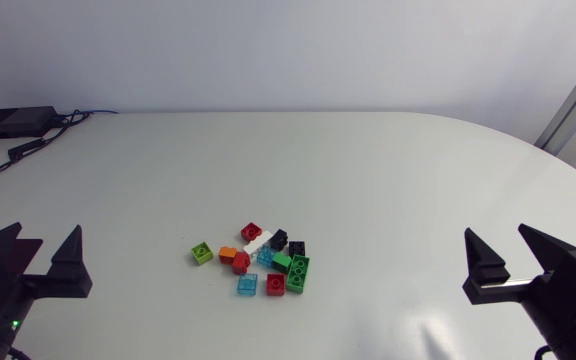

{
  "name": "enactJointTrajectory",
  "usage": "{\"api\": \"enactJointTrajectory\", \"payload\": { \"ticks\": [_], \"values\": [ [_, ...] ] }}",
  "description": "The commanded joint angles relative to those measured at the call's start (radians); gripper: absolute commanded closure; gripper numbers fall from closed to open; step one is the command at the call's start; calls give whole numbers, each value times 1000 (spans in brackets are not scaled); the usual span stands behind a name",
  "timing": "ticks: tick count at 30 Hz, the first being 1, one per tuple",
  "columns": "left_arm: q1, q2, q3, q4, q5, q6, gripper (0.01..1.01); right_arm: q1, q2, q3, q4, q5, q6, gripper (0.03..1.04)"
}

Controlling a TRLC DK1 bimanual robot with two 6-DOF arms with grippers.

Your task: Sort duplo bricks by size, large to the right and small to the left

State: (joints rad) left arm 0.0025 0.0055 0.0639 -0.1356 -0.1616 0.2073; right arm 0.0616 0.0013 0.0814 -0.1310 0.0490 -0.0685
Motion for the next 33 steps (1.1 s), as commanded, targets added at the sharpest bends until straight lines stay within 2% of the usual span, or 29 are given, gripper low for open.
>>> {"api": "enactJointTrajectory", "payload": {
  "ticks": [1,13,15,19,22,24,26,29,33],
  "values": [
    [8,-18,-10,-32,-7,-71,48,0,-7,-31,-38,0,10,61],
    [-32,-18,-10,-30,-7,-111,49,-6,-1,-29,-50,0,9,61],
    [-21,-16,-10,-30,-6,-108,49,-6,29,-29,-52,-12,6,61],
    [2,56,-4,-50,79,-85,49,-5,163,6,-56,-28,7,61],
    [-2,145,36,-53,96,-77,49,-16,336,106,-73,-29,16,61],
    [-1,223,96,-59,102,-69,48,-19,428,207,-147,-38,22,61],
    [-15,303,195,-119,102,-66,48,-6,493,313,-228,-51,22,61],
    [-10,404,355,-194,102,-49,48,58,620,515,-377,-57,49,62],
    [-18,553,606,-395,102,-40,48,185,766,759,-575,-35,134,89]
  ]
}}
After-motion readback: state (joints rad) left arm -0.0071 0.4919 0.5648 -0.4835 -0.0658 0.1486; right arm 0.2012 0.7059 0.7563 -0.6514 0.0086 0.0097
